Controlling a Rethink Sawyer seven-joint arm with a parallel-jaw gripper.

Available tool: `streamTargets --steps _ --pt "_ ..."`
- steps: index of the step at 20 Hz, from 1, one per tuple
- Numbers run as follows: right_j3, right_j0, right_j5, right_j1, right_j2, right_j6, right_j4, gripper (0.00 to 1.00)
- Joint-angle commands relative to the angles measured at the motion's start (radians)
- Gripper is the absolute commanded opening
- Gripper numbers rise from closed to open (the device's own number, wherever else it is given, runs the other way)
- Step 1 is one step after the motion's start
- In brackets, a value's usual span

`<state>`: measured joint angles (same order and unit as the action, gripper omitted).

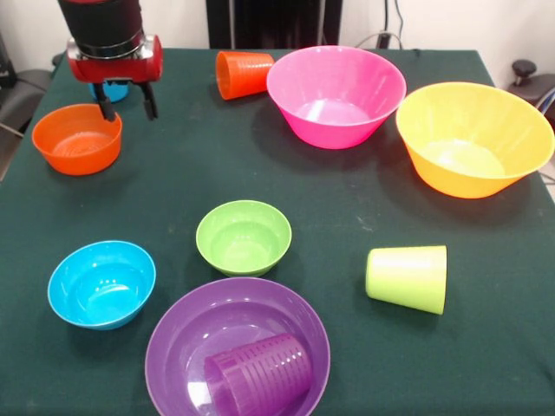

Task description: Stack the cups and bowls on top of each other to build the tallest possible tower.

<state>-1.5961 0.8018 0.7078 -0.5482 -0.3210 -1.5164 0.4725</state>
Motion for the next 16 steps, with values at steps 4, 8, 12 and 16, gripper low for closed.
streamTargets --steps 4,8,12,16 --pt "0.036 -0.037 -0.002 0.076 -0.057 0.115 0.079 1.0" --pt "0.042 -0.028 -0.01 0.085 -0.055 0.124 0.086 1.0" --pt "0.051 -0.012 -0.015 0.095 -0.055 0.141 0.094 1.0" --pt "0.06 0.005 -0.005 0.098 -0.062 0.166 0.093 1.0"
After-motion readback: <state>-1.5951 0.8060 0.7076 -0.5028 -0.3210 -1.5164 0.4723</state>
